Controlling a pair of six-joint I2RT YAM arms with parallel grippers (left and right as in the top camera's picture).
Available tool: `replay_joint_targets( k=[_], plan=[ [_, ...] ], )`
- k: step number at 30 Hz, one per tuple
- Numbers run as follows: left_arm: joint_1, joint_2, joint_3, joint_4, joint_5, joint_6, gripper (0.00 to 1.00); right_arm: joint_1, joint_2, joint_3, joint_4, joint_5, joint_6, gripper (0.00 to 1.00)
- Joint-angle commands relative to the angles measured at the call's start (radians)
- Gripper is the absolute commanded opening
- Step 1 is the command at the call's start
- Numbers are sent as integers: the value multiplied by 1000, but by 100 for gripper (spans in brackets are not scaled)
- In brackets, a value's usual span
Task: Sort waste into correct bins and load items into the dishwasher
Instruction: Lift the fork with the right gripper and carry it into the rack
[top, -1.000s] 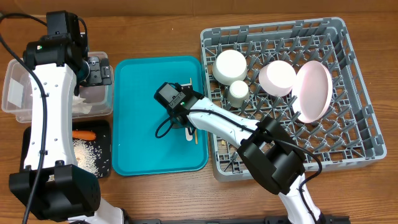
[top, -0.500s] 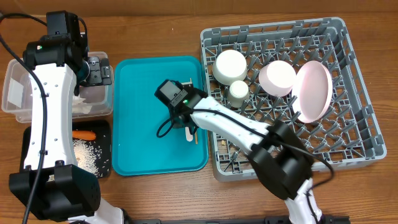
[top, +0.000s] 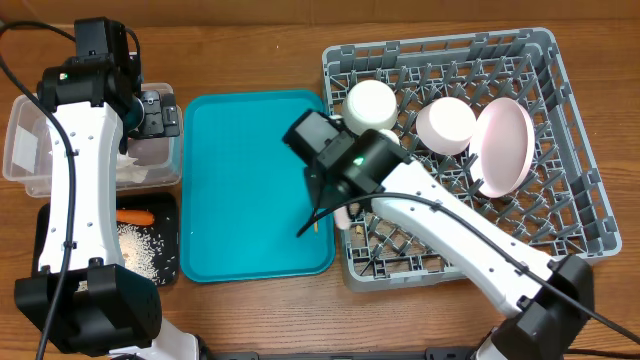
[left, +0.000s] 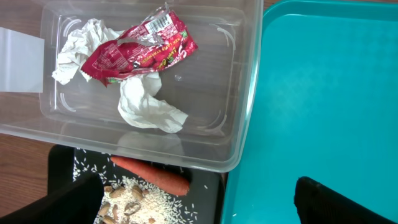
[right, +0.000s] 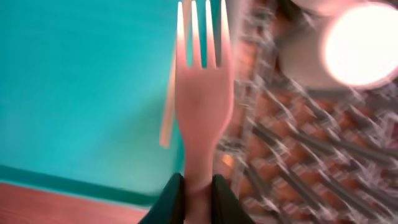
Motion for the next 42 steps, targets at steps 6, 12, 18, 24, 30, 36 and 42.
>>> replay_joint_targets(
  k=[6, 12, 18, 24, 30, 36, 42],
  plan=[
    [5, -15, 27, 1, -13, 22, 100, -102, -27, 12, -140, 50, -38, 4],
    [5, -15, 27, 1, -13, 22, 100, -165, -27, 12, -206, 80, -38, 4],
    [5, -15, 27, 1, -13, 22, 100, -246, -27, 12, -279, 80, -53, 4],
    [5, -15, 27, 1, -13, 22, 100, -317, -27, 11, -333, 85, -83, 4],
    [5, -15, 27, 1, -13, 22, 100, -373, -27, -10, -338, 91, -135, 4],
    [5, -15, 27, 1, -13, 22, 100, -402, -27, -47, -311, 98, -139, 4],
    [5, -15, 27, 1, -13, 22, 100, -423, -27, -104, -273, 98, -146, 4]
  ],
)
